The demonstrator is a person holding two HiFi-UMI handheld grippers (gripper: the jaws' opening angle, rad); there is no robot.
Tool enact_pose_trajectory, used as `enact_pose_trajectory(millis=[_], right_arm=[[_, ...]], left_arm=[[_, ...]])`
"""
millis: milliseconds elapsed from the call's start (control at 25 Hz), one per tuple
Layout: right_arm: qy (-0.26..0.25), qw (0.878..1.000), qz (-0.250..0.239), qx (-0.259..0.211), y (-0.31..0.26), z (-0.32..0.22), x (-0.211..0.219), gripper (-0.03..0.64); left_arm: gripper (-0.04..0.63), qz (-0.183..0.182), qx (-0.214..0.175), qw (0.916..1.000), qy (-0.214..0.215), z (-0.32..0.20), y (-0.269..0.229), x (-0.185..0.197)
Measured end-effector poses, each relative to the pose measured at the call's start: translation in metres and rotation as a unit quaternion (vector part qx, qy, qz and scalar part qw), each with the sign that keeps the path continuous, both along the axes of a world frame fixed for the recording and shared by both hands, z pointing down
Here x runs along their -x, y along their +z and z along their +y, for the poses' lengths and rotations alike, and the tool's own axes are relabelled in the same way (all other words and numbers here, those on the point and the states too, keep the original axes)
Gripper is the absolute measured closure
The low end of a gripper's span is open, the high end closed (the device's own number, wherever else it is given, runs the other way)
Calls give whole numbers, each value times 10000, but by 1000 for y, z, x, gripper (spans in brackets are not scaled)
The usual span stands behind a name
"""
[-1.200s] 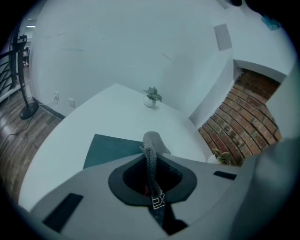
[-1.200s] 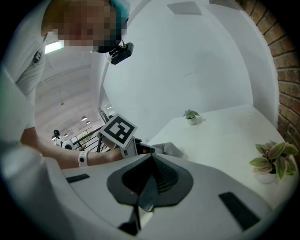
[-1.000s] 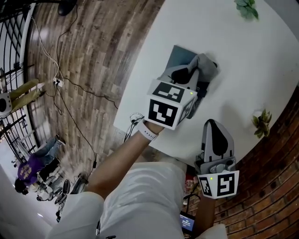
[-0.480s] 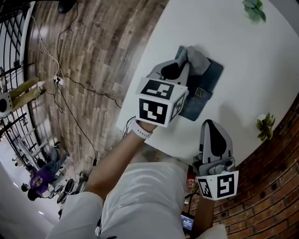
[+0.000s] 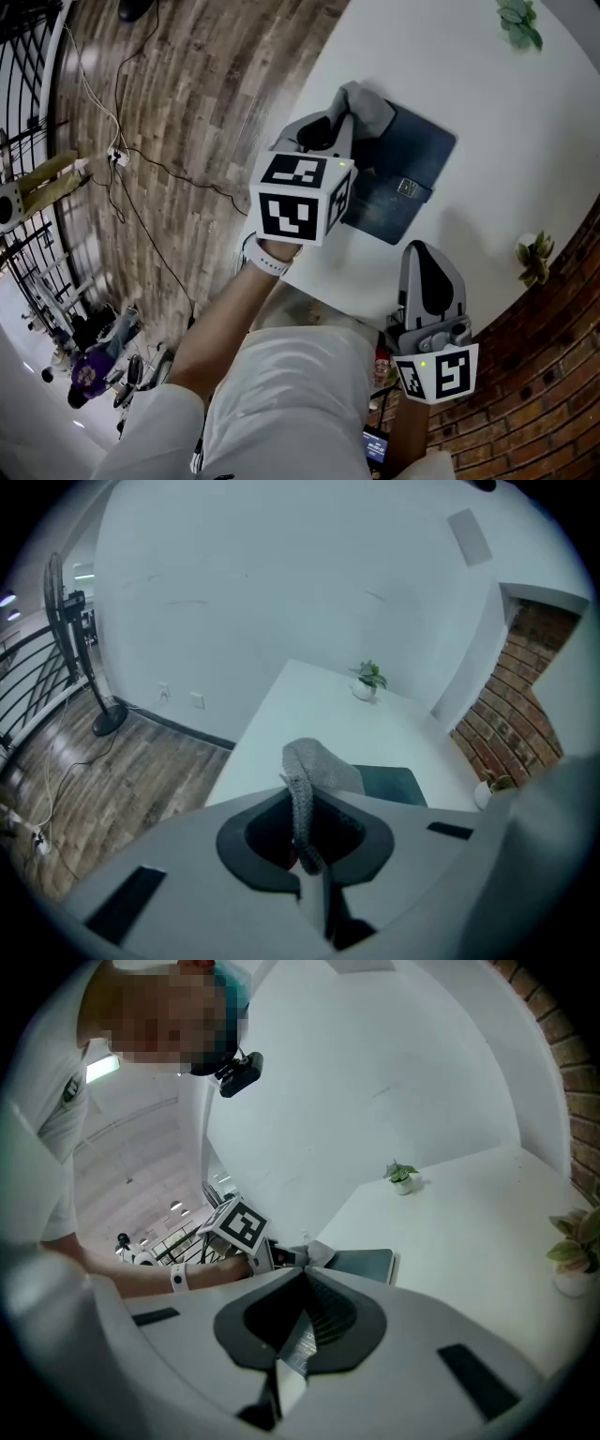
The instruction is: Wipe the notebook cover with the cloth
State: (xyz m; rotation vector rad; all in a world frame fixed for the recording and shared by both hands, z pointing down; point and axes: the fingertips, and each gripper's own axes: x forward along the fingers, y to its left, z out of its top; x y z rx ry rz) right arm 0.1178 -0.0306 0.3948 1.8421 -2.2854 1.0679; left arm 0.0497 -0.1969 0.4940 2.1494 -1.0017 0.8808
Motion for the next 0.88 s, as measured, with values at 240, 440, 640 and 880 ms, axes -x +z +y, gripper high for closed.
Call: enact_pose_trajectory(millis=[240,440,640,880], right_arm=[[20,10000,-71,-29,-1,0,1,612],[-4,10000,-62,-39,-3,1,3,612],[3,10000,-43,-49,-3,5,2,612],[72,10000,-15,-37,-3,11,-2,612]], left_arm=[[566,-253,-488,9977,-399,-21,-20,38],[566,54,-877,9950,-477,-29,-38,43],[566,200,-650,9977,-16,-22,-15,10],[566,235,-215,9984,470,6,8,-9]])
